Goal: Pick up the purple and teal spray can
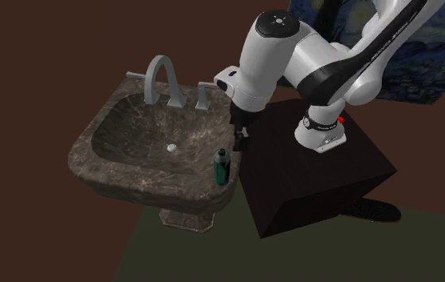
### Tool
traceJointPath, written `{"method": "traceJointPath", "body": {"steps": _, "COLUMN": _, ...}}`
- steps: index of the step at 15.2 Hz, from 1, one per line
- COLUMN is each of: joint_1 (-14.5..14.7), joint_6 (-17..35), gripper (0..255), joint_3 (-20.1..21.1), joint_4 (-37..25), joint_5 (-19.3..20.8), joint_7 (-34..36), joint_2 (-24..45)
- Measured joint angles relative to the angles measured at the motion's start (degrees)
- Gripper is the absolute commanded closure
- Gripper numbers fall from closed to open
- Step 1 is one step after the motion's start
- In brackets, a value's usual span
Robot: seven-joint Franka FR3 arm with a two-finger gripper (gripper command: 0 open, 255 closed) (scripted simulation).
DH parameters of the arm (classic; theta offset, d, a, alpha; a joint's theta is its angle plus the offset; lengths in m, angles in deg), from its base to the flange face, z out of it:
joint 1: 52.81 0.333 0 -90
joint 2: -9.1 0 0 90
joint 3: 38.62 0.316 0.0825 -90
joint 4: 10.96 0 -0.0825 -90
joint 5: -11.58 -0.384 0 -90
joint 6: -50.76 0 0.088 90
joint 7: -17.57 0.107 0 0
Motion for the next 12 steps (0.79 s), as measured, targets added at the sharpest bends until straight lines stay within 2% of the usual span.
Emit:
{"method": "traceJointPath", "body": {"steps": 3, "joint_1": -2.93, "joint_6": 5.67, "gripper": 0, "joint_3": 5.15, "joint_4": -1.11, "joint_5": 5.22, "joint_7": 7.7, "joint_2": 7.08}}
{"method": "traceJointPath", "body": {"steps": 11, "joint_1": -5.66, "joint_6": 13.06, "gripper": 0, "joint_3": 8.08, "joint_4": 0.49, "joint_5": 11.12, "joint_7": 13.93, "joint_2": 13.73}}
{"method": "traceJointPath", "body": {"steps": 12, "joint_1": -5.77, "joint_6": 13.39, "gripper": 255, "joint_3": 8.18, "joint_4": 0.58, "joint_5": 11.39, "joint_7": 14.2, "joint_2": 14.02}}
